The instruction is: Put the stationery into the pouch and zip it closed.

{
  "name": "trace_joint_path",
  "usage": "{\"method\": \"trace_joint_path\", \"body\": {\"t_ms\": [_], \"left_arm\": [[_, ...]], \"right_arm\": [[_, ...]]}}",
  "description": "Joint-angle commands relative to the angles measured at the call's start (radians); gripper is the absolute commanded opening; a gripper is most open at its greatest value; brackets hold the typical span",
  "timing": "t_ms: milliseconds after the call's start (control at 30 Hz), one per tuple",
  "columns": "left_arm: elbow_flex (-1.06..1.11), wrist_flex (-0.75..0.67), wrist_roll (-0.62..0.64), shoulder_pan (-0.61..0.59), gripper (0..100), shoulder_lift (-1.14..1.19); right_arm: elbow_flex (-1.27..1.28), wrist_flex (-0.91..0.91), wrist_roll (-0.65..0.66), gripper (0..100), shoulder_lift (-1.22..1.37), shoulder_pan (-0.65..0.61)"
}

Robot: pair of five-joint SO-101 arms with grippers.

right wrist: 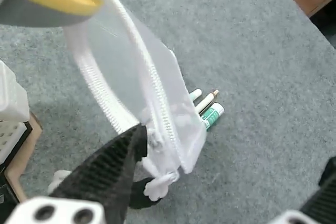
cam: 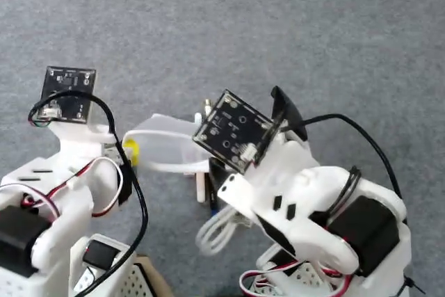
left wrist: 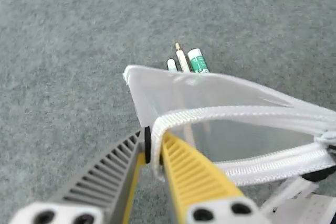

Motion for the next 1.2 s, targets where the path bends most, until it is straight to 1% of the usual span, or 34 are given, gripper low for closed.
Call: {"method": "trace_joint_path", "body": {"t_ms": [0, 133, 233, 300, 433, 600, 800, 1000, 1167], "left_arm": [[-0.028, 0.005, 0.008, 0.015, 3, -0.052], [0.110, 0.005, 0.003, 0.015, 3, -0.098], [0.216, 0.002, 0.002, 0.013, 3, -0.101], [0.239, -0.002, 0.002, 0.012, 3, -0.101], [0.248, -0.018, 0.000, 0.005, 3, -0.101], [0.249, -0.081, 0.000, 0.005, 3, -0.100], [0.248, -0.095, 0.000, 0.004, 3, -0.098], [0.239, -0.095, 0.000, 0.004, 3, -0.098], [0.239, -0.094, 0.000, 0.004, 3, -0.098]], "right_arm": [[-0.030, 0.000, -0.003, 49.2, -0.005, -0.006], [-0.021, 0.008, -0.005, 49.2, -0.008, -0.006], [0.044, 0.006, -0.003, 49.2, -0.008, -0.011], [0.097, 0.003, -0.003, 49.2, -0.008, -0.014], [0.183, 0.006, -0.003, 49.2, -0.008, -0.021], [0.225, 0.009, -0.003, 49.3, -0.108, -0.110], [0.228, 0.015, -0.008, 49.2, -0.213, -0.110], [0.232, 0.015, -0.002, 49.2, -0.229, -0.120], [0.318, 0.008, 0.106, 49.2, -0.228, -0.192]]}}
